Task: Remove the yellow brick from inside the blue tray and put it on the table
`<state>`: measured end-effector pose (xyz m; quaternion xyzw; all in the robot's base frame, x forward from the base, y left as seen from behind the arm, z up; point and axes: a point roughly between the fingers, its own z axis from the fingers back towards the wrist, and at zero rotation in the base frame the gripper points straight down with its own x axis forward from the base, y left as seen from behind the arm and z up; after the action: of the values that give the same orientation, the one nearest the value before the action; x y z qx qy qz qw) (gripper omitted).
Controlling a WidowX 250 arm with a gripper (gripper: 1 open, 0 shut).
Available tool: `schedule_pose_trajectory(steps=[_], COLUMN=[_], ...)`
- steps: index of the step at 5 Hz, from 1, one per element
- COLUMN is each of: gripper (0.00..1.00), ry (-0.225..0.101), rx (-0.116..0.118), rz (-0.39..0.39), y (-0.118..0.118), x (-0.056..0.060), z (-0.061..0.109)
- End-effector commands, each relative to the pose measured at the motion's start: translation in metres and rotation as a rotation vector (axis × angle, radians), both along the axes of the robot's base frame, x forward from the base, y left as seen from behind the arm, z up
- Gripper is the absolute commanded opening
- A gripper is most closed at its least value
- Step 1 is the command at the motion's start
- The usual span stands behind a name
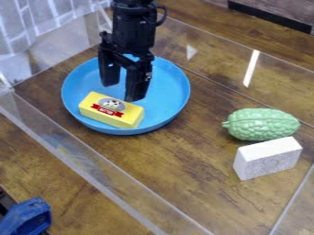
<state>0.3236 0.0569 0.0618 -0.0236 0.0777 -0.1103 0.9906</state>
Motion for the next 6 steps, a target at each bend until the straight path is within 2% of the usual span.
schedule_pose_trajectory(steps=[1,4,6], gripper=[1.00,1.00,1.00], ry=[-0.065,-0.065,-0.062], rx=[0.004,-0.007,-0.008], rz=[-0.001,-0.040,-0.060], y=[0.009,0.014,0.017], x=[0.012,0.018,0.017], z=[0.014,0.006,0.002])
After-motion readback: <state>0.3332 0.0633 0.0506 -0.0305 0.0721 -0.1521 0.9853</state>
